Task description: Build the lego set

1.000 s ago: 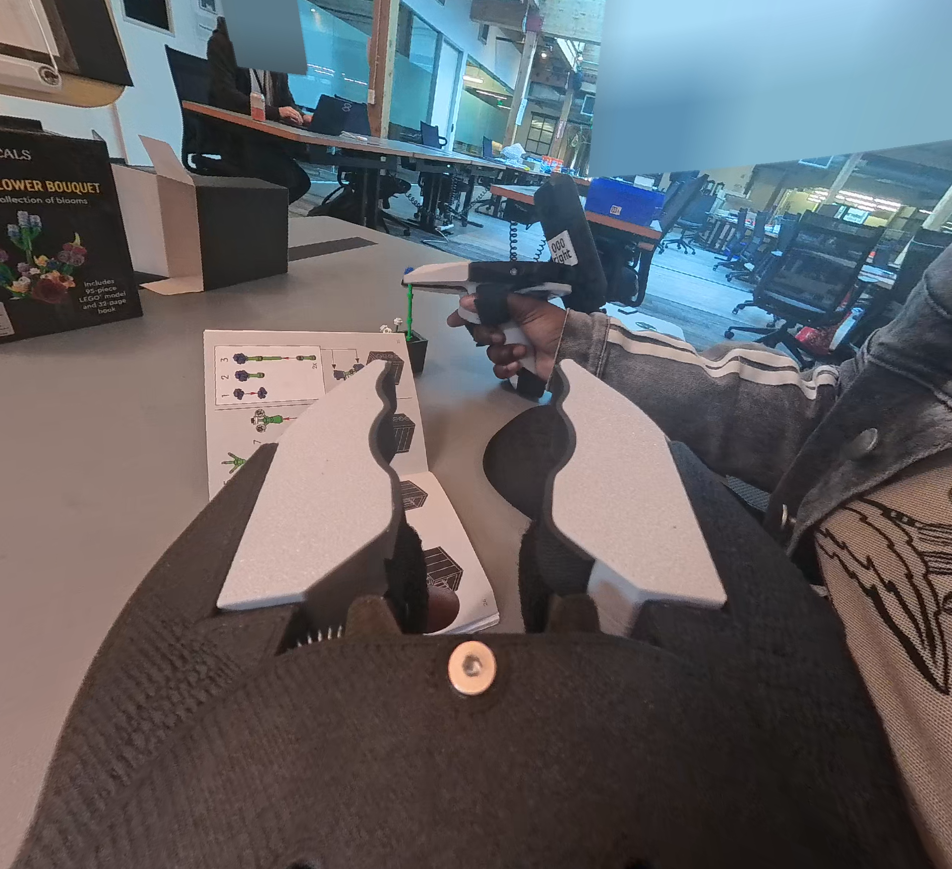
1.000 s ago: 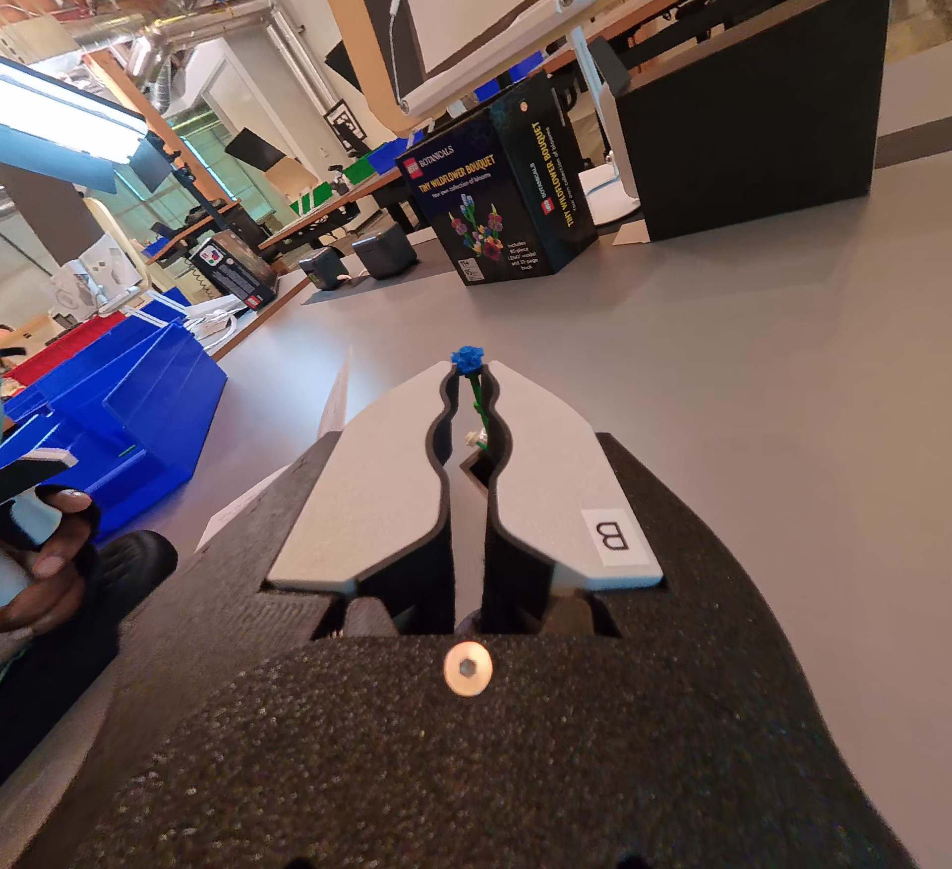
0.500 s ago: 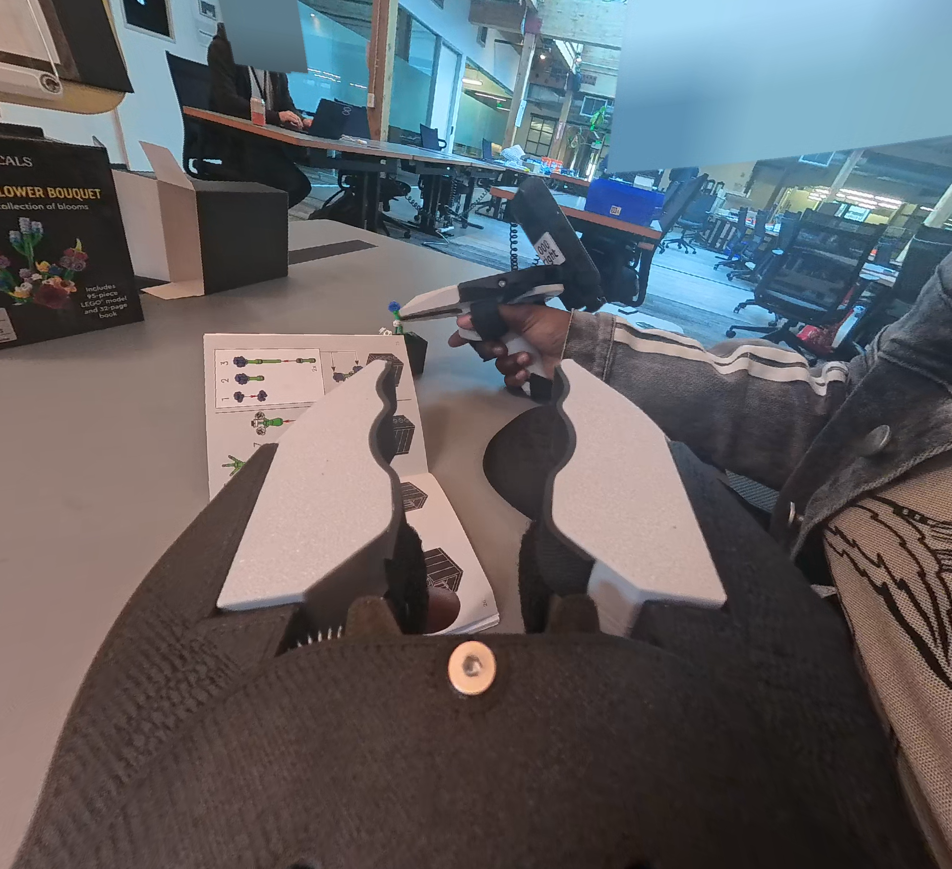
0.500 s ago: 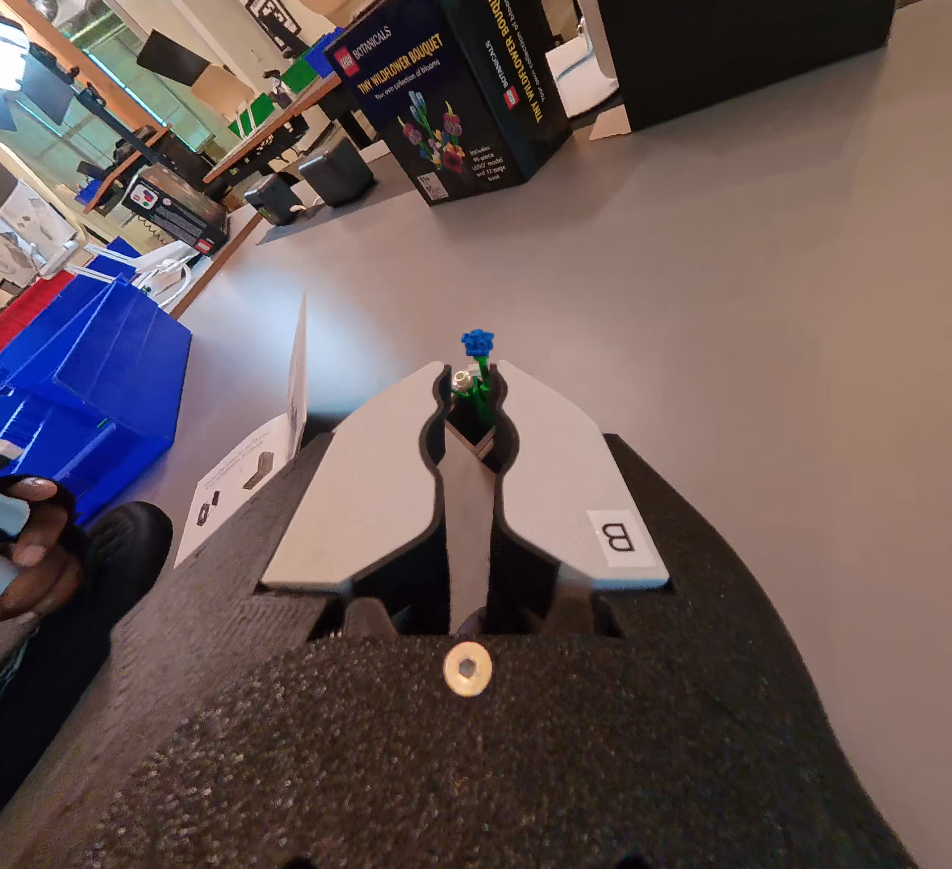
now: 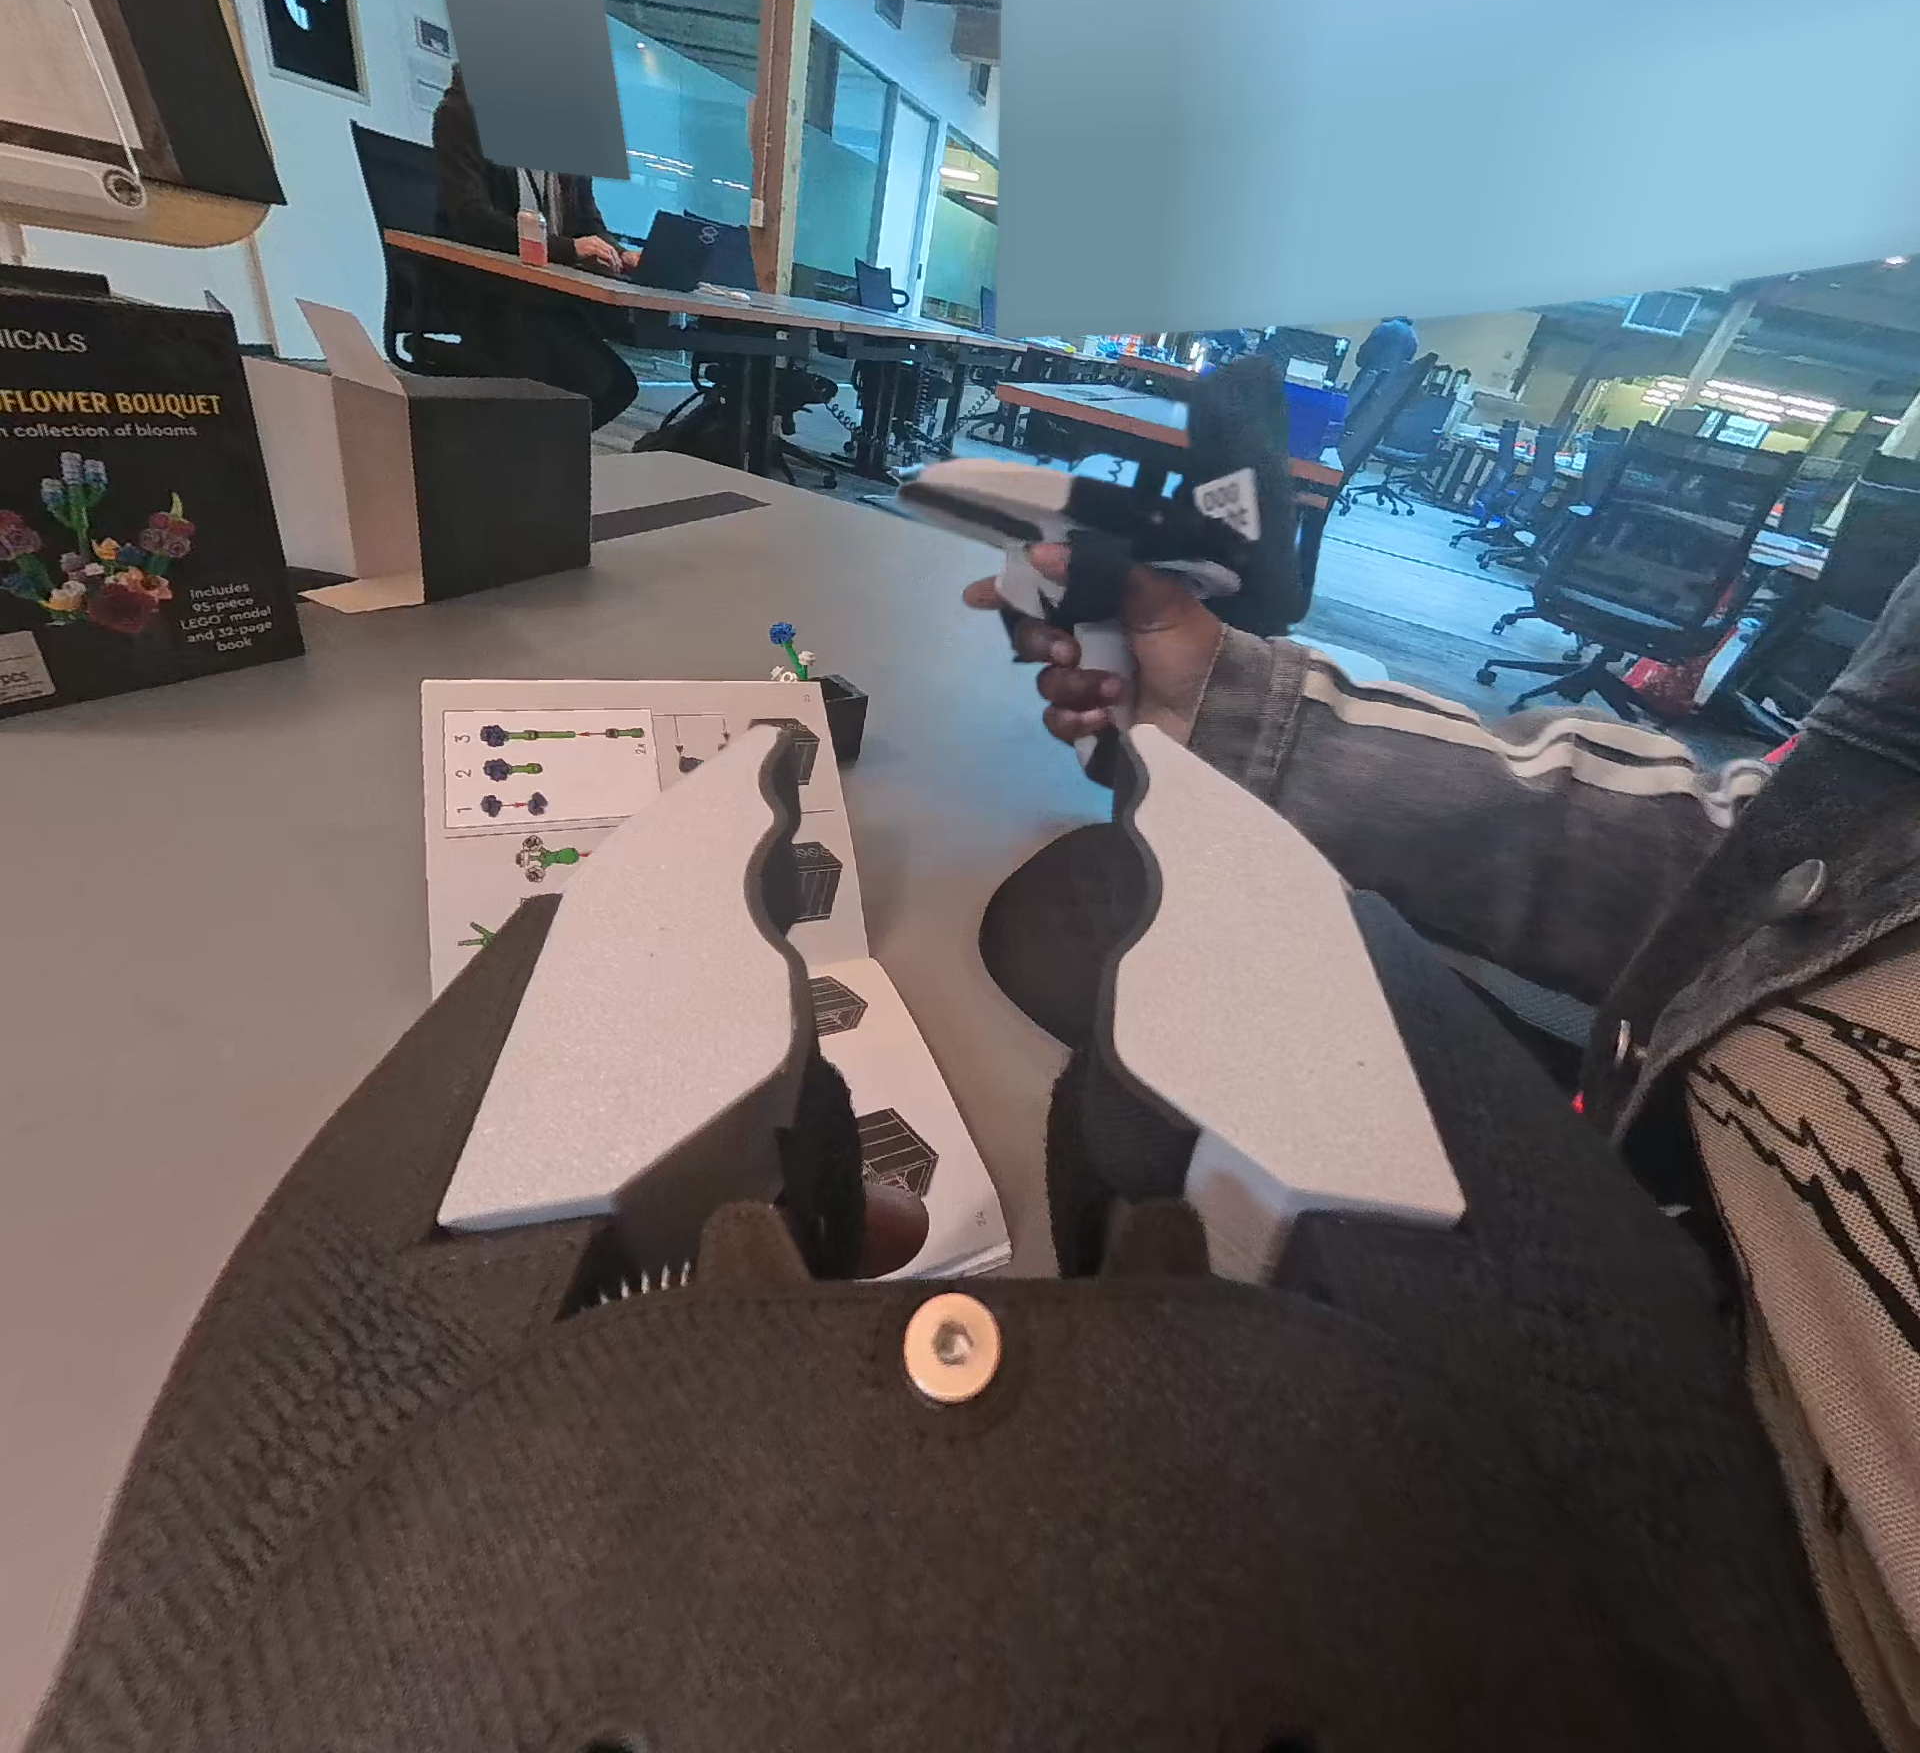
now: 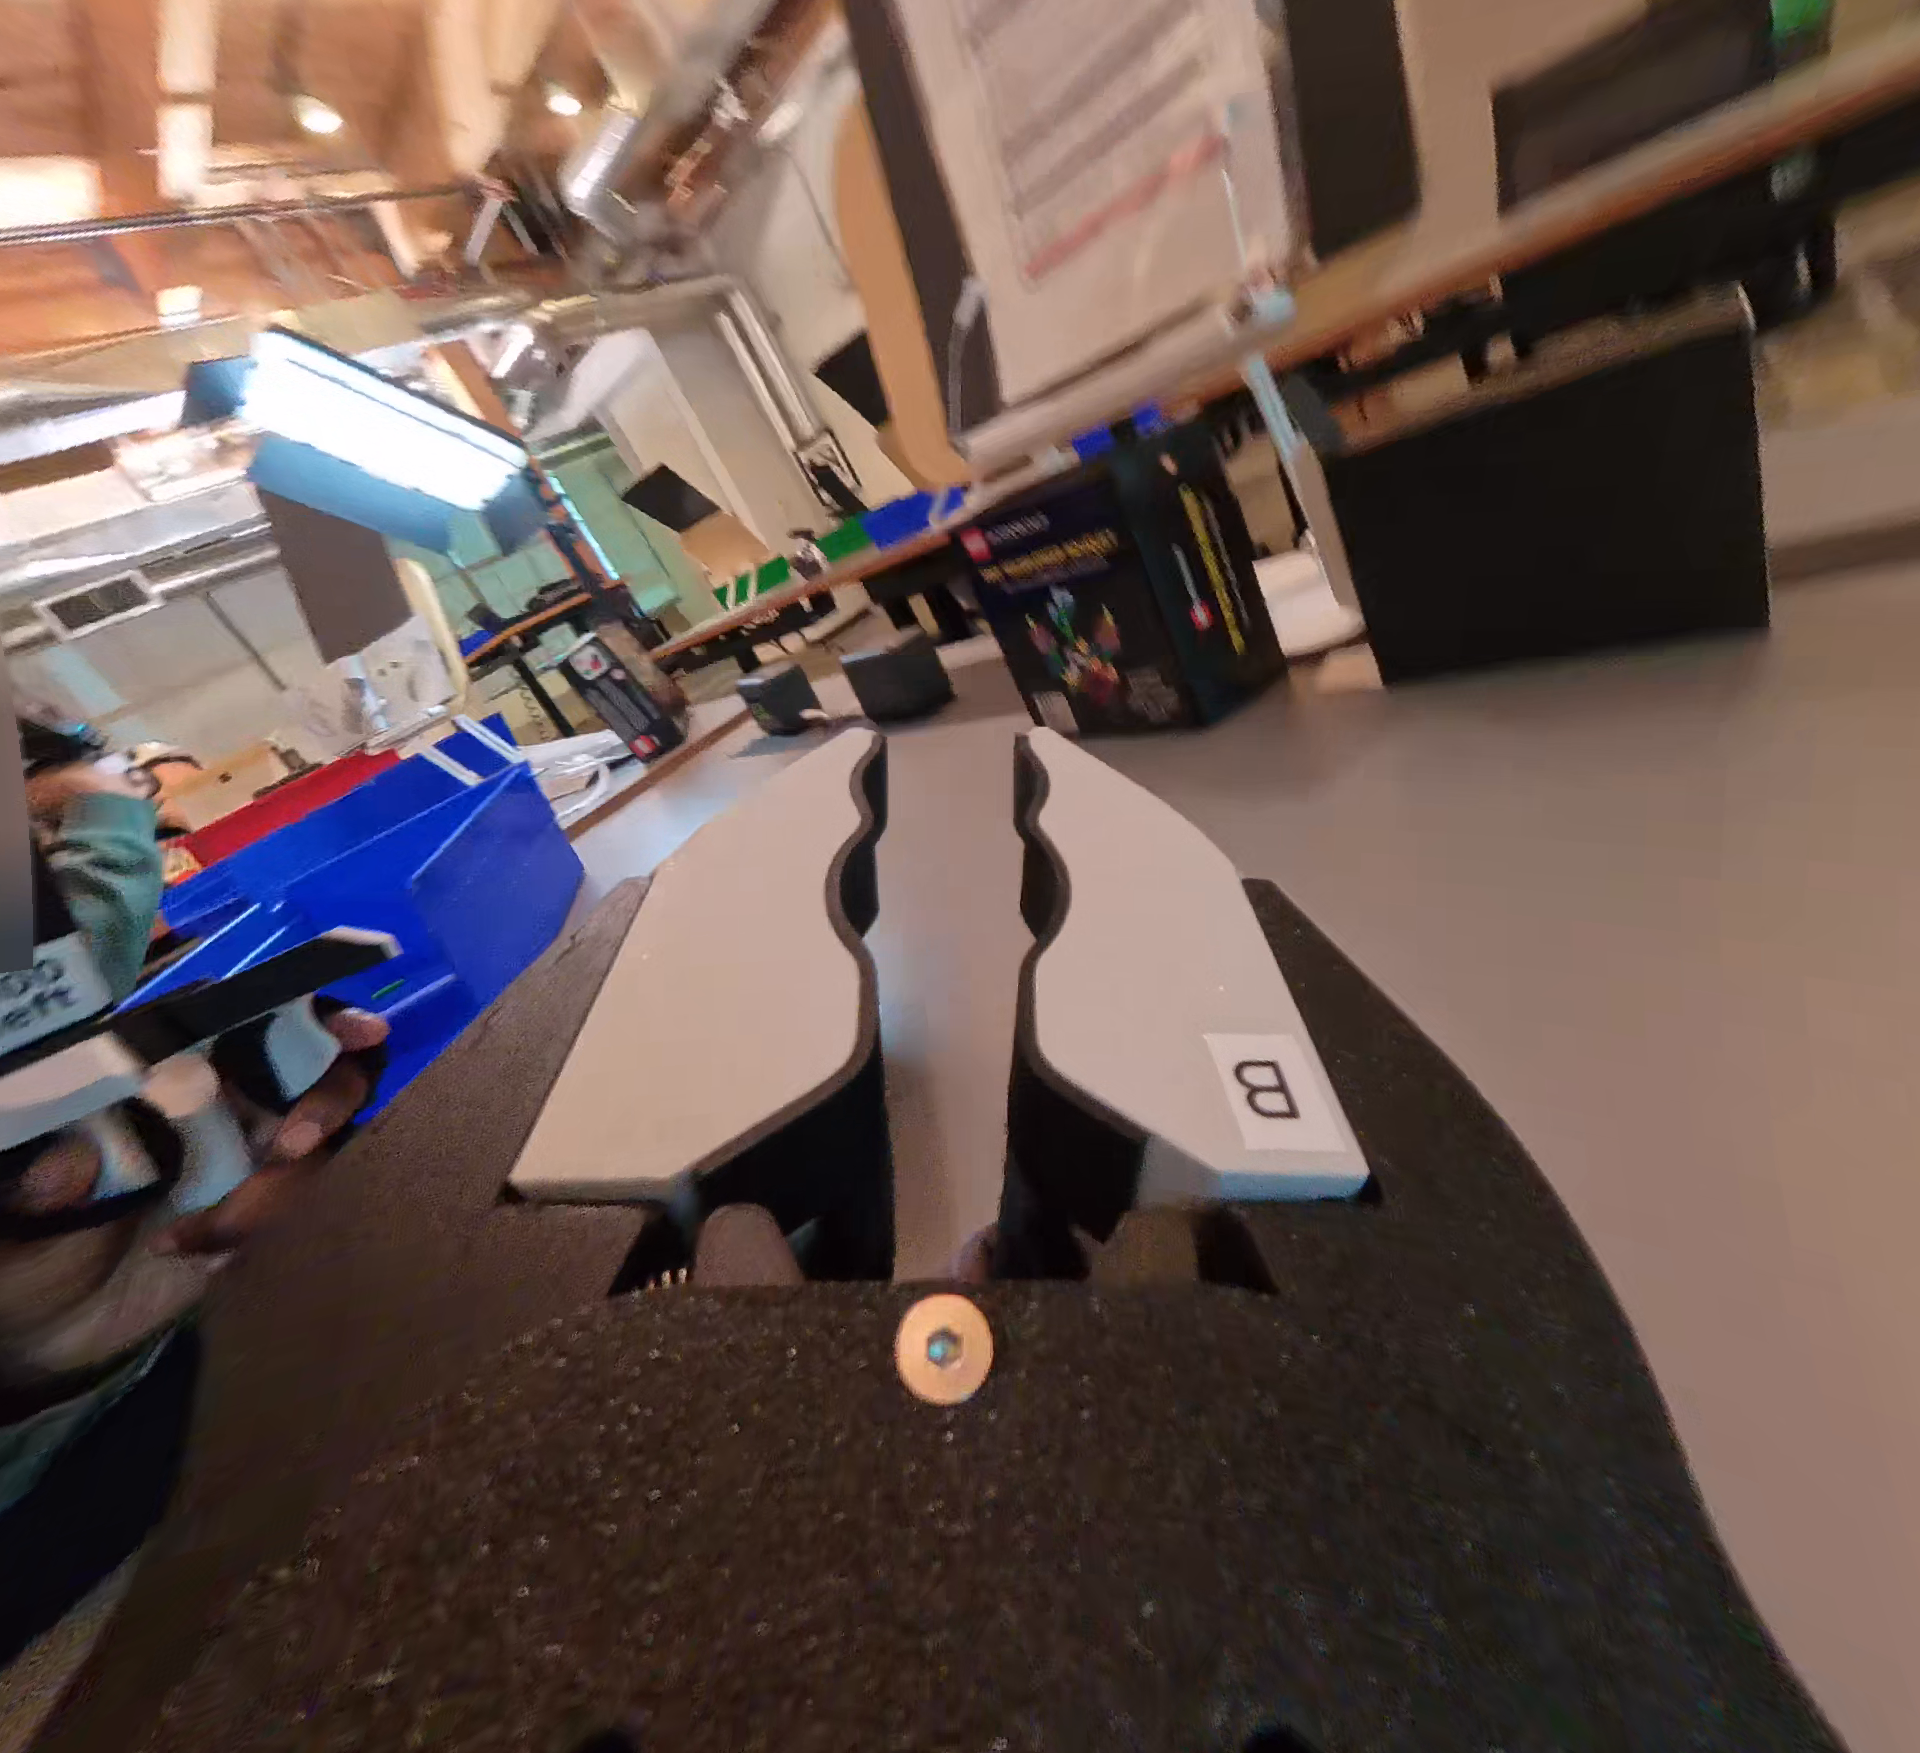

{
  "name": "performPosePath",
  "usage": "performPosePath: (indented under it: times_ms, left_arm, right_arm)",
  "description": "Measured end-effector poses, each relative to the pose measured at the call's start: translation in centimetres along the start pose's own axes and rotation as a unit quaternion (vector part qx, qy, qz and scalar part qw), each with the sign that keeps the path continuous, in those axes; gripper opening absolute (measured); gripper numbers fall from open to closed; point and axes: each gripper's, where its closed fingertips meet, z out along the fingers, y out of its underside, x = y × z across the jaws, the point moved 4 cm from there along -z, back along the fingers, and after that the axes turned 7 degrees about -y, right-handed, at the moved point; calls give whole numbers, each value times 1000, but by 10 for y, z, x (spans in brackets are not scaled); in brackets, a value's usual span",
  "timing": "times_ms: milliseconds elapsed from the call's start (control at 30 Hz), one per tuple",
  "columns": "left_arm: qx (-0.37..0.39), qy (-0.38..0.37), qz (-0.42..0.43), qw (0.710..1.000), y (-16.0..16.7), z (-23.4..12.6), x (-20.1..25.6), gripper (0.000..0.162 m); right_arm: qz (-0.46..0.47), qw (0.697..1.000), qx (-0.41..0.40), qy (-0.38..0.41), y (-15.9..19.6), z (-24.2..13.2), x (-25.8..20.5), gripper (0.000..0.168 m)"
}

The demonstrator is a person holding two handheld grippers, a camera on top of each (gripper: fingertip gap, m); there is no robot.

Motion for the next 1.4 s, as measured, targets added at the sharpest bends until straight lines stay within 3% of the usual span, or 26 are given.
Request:
performPosePath:
  times_ms: [67,300,367,433,533,567,600,633,667,767,867,900,933,967,1000,1033,1067,1100,1200,1300,1367,1400]
  left_arm:
    - [0,-1,1,1000,0,0,0,58]
    - [-2,-6,14,1000,0,1,2,60]
    - [9,-18,25,999,-2,0,1,72]
    - [25,-32,37,999,-6,-1,1,86]
    - [53,-59,49,996,-19,-6,1,108]
    - [58,-68,59,994,-23,-8,1,109]
    - [66,-72,75,992,-27,-11,2,97]
    - [72,-65,98,990,-29,-16,6,50]
    - [76,-53,122,988,-31,-21,11,4]
    - [64,-81,148,984,-36,-31,9,10]
    - [69,-146,141,977,-52,-52,-4,73]
    - [72,-163,135,975,-57,-61,-8,88]
    - [72,-176,130,973,-61,-70,-10,92]
    - [70,-185,129,972,-63,-80,-13,91]
    - [67,-193,132,970,-64,-92,-14,75]
    - [60,-197,138,969,-63,-104,-14,37]
    - [52,-201,143,968,-62,-115,-13,7]
    - [46,-214,145,965,-62,-127,-15,1]
    - [10,-281,151,948,-64,-164,-25,7]
    - [-20,-356,170,919,-81,-205,-38,56]
    - [-60,-391,188,899,-91,-231,-49,68]
    - [-82,-395,202,892,-95,-241,-54,67]
  right_arm:
    - [-43,999,2,-26,-5,-1,-16,27]
    - [-189,981,-11,-31,-7,0,-55,78]
    - [-225,974,-14,-20,-6,3,-62,103]
    - [-238,971,-26,-10,-5,5,-66,116]
    - [-256,966,-20,-19,-10,4,-77,112]
    - [-259,965,-17,-26,-12,3,-81,103]
    - [-260,965,-17,-38,-12,1,-85,77]
    - [-260,964,-19,-55,-11,-1,-90,33]
    - [-256,964,-19,-68,-11,-3,-94,0]
    - [-238,968,-19,-72,-11,-4,-99,5]
    - [-258,964,-11,-65,-14,-1,-104,53]
    - [-266,962,-9,-67,-14,1,-106,64]
    - [-268,961,-10,-71,-14,3,-110,71]
    - [-267,961,-12,-76,-13,5,-113,76]
    - [-264,961,-13,-84,-12,6,-117,75]
    - [-262,960,-15,-95,-10,7,-121,66]
    - [-262,958,-20,-114,-6,6,-126,40]
    - [-262,955,-31,-136,0,6,-130,0]
    - [-240,956,-69,-156,17,13,-132,1]
    - [-243,957,-55,-149,23,22,-132,35]
    - [-242,959,-44,-143,23,26,-131,50]
    - [-240,959,-45,-143,24,28,-130,47]
